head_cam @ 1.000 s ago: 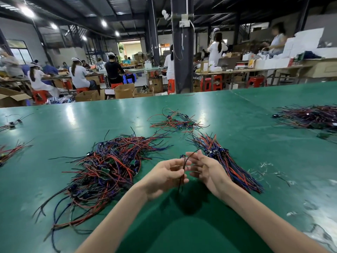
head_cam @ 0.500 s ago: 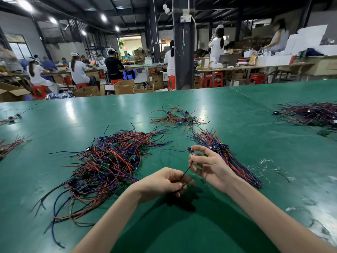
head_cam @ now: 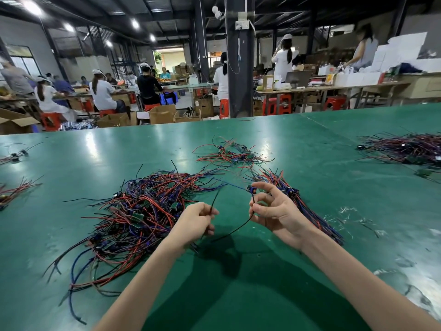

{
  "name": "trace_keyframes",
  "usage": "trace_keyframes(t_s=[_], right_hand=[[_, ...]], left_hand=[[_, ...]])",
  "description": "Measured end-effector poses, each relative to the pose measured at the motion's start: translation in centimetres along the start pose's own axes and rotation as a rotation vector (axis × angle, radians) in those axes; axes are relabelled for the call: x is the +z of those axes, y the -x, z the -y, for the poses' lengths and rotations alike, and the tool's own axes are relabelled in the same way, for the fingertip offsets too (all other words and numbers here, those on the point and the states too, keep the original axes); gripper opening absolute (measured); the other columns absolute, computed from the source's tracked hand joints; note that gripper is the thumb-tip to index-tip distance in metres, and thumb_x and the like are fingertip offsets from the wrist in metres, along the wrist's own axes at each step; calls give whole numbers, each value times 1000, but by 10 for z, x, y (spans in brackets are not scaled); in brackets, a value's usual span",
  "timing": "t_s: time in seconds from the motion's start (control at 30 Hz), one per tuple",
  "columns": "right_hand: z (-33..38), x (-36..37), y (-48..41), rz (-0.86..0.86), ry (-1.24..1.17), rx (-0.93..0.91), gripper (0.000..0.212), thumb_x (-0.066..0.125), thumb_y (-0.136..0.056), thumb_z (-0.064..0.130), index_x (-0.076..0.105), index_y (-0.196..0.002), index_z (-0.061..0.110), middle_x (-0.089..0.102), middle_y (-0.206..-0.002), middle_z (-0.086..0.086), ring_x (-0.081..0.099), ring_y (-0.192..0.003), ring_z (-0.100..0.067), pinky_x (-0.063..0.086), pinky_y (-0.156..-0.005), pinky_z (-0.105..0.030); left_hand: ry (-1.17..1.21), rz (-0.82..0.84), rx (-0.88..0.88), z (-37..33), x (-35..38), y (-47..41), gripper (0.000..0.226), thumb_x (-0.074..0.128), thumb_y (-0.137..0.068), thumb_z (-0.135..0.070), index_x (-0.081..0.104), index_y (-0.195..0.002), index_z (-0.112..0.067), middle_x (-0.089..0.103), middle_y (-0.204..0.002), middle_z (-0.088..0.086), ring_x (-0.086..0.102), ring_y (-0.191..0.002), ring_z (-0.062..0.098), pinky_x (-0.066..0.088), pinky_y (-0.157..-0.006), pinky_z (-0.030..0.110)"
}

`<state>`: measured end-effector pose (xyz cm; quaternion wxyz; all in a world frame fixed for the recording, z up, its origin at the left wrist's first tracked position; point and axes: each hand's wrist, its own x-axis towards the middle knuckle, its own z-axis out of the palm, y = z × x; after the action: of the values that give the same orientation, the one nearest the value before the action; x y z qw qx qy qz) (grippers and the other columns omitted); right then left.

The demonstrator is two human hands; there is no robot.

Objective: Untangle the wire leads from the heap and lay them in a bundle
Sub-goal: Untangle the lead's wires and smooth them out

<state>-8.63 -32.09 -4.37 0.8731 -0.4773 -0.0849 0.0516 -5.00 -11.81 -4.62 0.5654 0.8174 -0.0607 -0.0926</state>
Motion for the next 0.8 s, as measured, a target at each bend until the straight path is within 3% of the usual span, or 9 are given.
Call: trace_keyframes(t_s=[0.1,0.2,0.4,0.6,0.73,0.8], right_hand=[[-7,3,2,9,122,9,52,65,-64,-11,56,-111,9,60,-73,-6,62,-61,-17,56,-57,-27],[-12,5,3,15,228,5,49,63,-71,-17,56,-112,9,60,-74,-5,62,-64,-16,56,-59,-28],[-20,11,5,23,366,-36,48,62,-74,-21,58,-111,9,61,-73,-4,57,-63,-11,54,-58,-26],[-19,17,6,-18,448,-118,41,63,-76,-20,62,-106,9,60,-83,-5,60,-69,-12,54,-62,-23],[-21,19,8,-31,564,-195,36,69,-74,-15,66,-96,13,62,-77,4,60,-75,-18,56,-67,-29],[-25,20,8,-61,630,-248,38,68,-75,-16,65,-99,14,64,-82,2,59,-77,-18,58,-70,-37]], left_hand=[[290,54,-26,-8,13,10,22,46,-90,14,53,-101,-3,62,-82,11,58,-48,10,51,-48,20],[389,28,-42,-12,21,16,21,51,-86,14,52,-96,-5,69,-75,12,60,-47,12,52,-47,23],[437,59,-47,-15,31,21,14,56,-88,5,63,-82,-5,68,-67,4,60,-54,12,53,-58,22],[539,34,-87,-23,27,20,16,55,-89,-8,69,-83,-2,72,-89,17,65,-70,20,56,-67,26],[490,75,-100,-34,23,16,23,63,-86,-23,72,-68,-10,69,-70,9,62,-62,17,56,-63,26],[368,70,-86,-39,21,14,13,66,-86,-17,71,-78,-8,68,-74,10,60,-61,15,55,-60,22]])
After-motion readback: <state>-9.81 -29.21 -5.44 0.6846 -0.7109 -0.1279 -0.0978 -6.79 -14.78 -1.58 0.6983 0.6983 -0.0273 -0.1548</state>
